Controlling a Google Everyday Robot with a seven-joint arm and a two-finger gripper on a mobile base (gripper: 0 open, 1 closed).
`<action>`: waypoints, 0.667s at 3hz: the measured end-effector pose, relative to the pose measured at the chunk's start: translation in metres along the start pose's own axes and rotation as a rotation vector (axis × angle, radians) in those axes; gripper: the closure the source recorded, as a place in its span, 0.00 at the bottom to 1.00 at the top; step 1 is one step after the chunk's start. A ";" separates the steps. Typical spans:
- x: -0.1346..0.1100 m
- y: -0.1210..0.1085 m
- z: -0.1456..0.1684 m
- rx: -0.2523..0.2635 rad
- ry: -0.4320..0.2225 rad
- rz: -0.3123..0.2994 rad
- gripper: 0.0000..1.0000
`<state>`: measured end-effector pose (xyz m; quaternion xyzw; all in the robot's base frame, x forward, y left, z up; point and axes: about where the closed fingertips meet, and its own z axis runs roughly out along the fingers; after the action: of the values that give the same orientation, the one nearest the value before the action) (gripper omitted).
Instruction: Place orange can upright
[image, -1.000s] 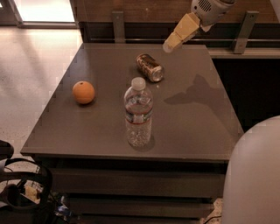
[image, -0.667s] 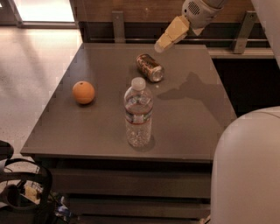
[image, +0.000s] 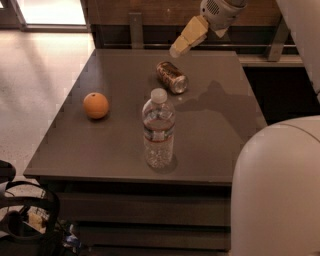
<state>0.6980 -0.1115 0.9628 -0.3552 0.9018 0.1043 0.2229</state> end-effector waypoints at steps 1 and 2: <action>-0.022 0.010 0.021 0.010 0.015 -0.002 0.00; -0.025 0.014 0.052 0.025 0.072 0.038 0.00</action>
Offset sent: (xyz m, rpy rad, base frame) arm 0.0219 0.0510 -0.0483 -0.0753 0.0948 -0.0754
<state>0.7216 -0.0690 0.9296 -0.3387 0.9170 0.0845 0.1928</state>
